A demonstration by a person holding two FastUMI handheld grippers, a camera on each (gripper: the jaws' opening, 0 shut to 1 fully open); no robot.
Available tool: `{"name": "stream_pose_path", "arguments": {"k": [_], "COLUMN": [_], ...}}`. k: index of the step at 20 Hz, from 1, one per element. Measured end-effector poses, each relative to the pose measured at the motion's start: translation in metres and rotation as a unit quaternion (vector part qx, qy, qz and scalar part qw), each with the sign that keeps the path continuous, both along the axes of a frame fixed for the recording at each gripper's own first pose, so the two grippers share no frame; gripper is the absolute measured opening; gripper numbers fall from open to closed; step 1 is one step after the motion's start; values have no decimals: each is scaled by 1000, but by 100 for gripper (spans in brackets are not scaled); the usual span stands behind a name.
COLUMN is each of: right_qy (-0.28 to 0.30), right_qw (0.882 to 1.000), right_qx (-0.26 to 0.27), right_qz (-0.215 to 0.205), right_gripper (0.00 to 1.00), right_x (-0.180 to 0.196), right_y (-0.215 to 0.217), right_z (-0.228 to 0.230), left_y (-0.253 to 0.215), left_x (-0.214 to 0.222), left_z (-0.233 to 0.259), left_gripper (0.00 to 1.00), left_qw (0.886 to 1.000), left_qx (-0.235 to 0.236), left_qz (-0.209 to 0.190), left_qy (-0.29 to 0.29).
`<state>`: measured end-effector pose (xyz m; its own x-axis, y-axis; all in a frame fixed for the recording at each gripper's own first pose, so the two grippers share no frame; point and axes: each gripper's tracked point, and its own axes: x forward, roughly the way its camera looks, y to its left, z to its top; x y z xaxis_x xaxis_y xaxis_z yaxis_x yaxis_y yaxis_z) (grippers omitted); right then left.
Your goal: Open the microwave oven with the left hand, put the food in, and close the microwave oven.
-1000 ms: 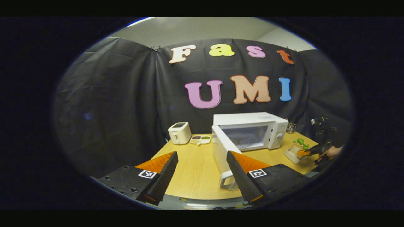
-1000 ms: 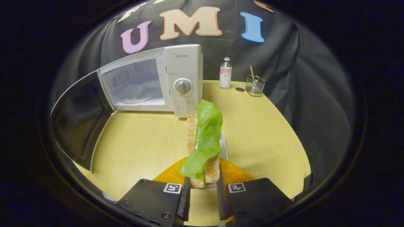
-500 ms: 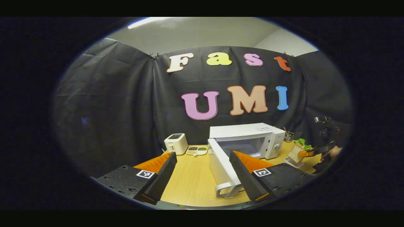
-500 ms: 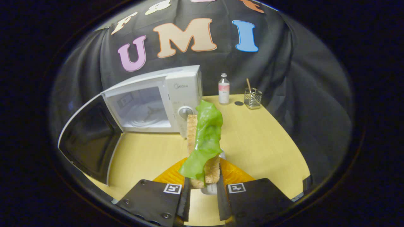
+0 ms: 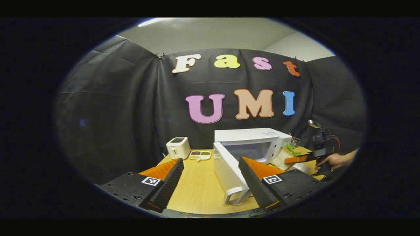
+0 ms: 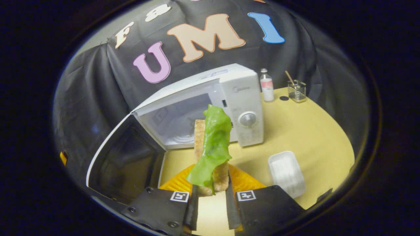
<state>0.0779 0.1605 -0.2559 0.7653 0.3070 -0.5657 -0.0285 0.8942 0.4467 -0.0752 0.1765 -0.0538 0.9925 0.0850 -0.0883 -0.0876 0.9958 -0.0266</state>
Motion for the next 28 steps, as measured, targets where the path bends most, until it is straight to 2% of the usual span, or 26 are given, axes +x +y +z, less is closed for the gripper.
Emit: {"name": "stream_pose_path", "arguments": {"k": [4, 6, 7, 8, 11, 12, 16, 20, 21, 22, 23, 25, 26, 27, 28], "right_qy": [30, 51, 61, 72, 108, 113, 108, 101, 101, 99, 96, 95, 96, 96, 96], "right_qw": [996, 989, 983, 977, 947, 937, 886, 867, 864, 863, 861, 852, 847, 844, 841], "right_qx": [86, 135, 161, 185, 263, 282, 375, 401, 405, 405, 406, 416, 419, 423, 425], "right_qz": [-21, -45, -61, -81, -150, -171, -248, -280, -284, -287, -292, -305, -312, -317, -321], "right_gripper": [38, 38, 38, 38, 38, 38, 38, 38, 31, 31, 38, 38, 31, 31, 38], "right_x": [24, 42, 52, 61, 86, 96, 129, 151, 155, 161, 168, 182, 188, 193, 198], "right_y": [53, 74, 81, 86, 96, 98, 109, 127, 131, 134, 137, 140, 141, 142, 143], "right_z": [-2, -5, -6, -8, -18, -21, -22, -35, -38, -42, -45, -50, -52, -53, -54], "left_y": [18, 27, 30, 32, 34, 33, 37, 46, 49, 51, 53, 56, 57, 59, 60], "left_x": [-7, -8, -8, -7, -2, 0, 7, 13, 14, 14, 14, 13, 13, 13, 12], "left_z": [-8, -13, -15, -16, -20, -20, -29, -38, -40, -44, -47, -51, -54, -53, -54], "left_gripper": [98, 97, 94, 98, 100, 98, 98, 98, 98, 98, 98, 98, 98, 98, 98], "left_qw": [1000, 1000, 1000, 1000, 1000, 1000, 999, 999, 999, 998, 998, 998, 997, 997, 997], "left_qx": [-7, -4, -5, -7, -17, -21, -26, -19, -16, -13, -11, -9, -9, -9, -9], "left_qz": [-3, -6, -6, -7, -11, -14, -22, -26, -26, -27, -27, -25, -24, -23, -21], "left_qy": [6, 13, 15, 16, 17, 16, 26, 39, 43, 48, 54, 63, 66, 68, 69]}}
